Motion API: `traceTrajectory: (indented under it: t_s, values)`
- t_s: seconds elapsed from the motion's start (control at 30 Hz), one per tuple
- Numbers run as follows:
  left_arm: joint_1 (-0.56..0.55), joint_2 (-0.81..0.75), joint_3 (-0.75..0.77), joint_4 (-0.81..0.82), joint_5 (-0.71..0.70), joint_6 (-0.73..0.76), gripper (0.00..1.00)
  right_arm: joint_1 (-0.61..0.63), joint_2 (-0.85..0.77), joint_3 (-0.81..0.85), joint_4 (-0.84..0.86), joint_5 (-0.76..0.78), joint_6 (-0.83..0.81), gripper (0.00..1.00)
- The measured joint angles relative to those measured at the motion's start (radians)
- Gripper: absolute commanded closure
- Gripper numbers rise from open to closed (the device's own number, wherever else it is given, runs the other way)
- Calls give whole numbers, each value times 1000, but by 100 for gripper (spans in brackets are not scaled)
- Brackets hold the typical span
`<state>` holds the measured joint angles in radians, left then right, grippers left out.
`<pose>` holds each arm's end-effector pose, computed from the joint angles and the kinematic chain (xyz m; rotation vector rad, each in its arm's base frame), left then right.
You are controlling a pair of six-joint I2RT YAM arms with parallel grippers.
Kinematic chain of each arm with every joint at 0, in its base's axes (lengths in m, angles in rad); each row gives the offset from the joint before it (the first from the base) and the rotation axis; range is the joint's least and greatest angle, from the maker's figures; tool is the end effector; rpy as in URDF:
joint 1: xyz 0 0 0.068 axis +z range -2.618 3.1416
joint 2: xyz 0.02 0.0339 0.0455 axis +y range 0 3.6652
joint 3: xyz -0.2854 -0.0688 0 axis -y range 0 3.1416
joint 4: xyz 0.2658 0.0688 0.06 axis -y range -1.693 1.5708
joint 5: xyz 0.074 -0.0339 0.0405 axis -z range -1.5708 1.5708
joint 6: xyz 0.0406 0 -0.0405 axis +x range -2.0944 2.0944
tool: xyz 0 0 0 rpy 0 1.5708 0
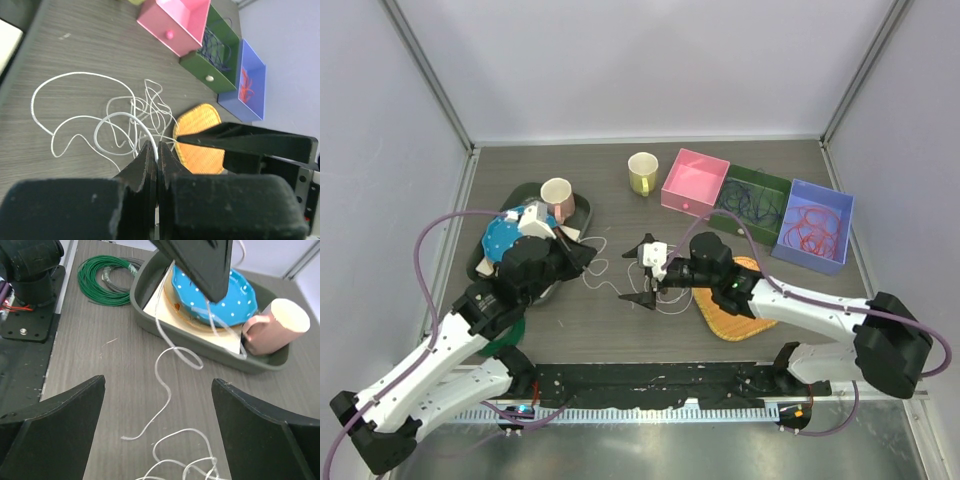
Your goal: Untangle the cables
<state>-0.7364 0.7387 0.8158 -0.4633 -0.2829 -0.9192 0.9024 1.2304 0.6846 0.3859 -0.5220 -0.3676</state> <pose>0.1366 -0.1085 0.3434 -0.3774 1.9957 -0.8071 0.1644 0.2408 0.2784 -1.3503 1.1656 0.8395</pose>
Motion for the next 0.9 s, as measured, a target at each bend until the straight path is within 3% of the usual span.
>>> traceTrajectory:
  t_s: [0.2, 0.57, 0.6, 0.63, 0.7, 0.8, 0.83, 0.9]
  values:
    - [0, 40, -13, 5, 109, -37, 100, -1, 86, 12, 71, -56, -98, 5]
    - [0, 45, -40, 29, 191, -59, 100, -1, 249, 63, 171, -77, -74, 6]
    - [0, 45, -41, 30, 193, -61, 100, -1, 260, 73, 176, -79, -72, 10]
    - [0, 45, -43, 33, 198, -64, 100, -1, 269, 82, 182, -80, -70, 31]
    - [0, 45, -43, 34, 199, -66, 100, -1, 280, 94, 192, -84, -69, 96]
    - [0, 43, -44, 35, 197, -68, 98, -1, 282, 100, 190, -83, -51, 99]
    - [0, 41, -44, 35, 195, -68, 93, -1, 282, 101, 185, -82, -47, 99]
    - [0, 32, -45, 34, 187, -68, 70, -1, 282, 105, 177, -81, -39, 99]
